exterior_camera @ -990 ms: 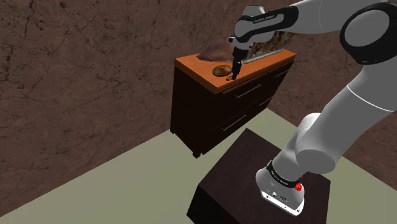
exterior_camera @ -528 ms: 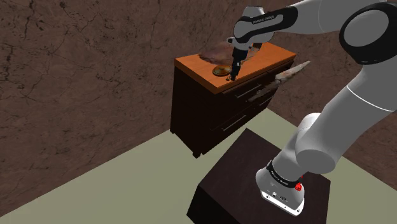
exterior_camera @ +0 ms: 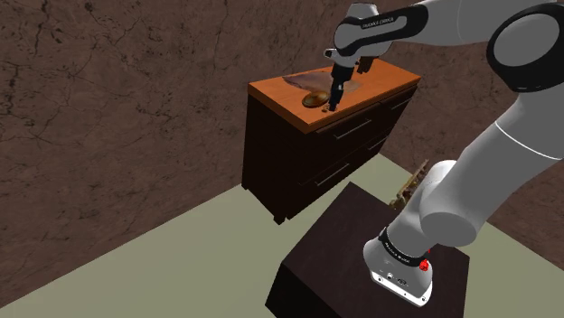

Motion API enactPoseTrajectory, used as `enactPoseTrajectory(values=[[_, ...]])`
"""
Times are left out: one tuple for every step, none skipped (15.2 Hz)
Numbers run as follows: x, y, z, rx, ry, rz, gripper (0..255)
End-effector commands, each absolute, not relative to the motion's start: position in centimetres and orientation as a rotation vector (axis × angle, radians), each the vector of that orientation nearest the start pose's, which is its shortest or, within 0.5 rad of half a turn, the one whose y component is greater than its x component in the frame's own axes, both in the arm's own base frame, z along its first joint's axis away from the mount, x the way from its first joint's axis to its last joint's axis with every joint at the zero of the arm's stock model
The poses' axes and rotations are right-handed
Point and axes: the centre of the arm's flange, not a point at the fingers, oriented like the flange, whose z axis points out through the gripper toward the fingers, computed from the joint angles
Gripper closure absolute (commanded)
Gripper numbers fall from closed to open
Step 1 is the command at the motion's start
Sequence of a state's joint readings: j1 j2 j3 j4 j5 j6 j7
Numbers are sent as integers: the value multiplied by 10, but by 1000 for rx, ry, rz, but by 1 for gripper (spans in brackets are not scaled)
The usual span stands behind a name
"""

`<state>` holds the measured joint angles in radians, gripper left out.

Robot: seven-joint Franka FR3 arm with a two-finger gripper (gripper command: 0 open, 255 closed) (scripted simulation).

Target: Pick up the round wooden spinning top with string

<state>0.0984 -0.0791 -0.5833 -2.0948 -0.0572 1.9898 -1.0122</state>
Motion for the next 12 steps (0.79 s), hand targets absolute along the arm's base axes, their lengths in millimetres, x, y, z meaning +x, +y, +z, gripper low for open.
enactPoseTrajectory(values=[[462, -253, 458, -3002, -853, 53, 255], [462, -253, 463, -3002, -853, 53, 255], [462, -253, 468, -3002, -853, 53, 255], [462, -253, 473, -3002, -853, 53, 255], [462, -253, 479, -3002, -853, 53, 255], [462, -253, 484, -3002, -853, 53, 255], [462, -253, 489, -3002, -853, 53, 255], [462, -253, 495, -3002, -853, 53, 255], [462, -253, 500, -3002, -853, 53, 255], [462, -253, 505, -3002, -853, 53, 255], [462, -253, 510, -3002, -853, 53, 255], [462, -253, 511, -3002, -853, 53, 255]])
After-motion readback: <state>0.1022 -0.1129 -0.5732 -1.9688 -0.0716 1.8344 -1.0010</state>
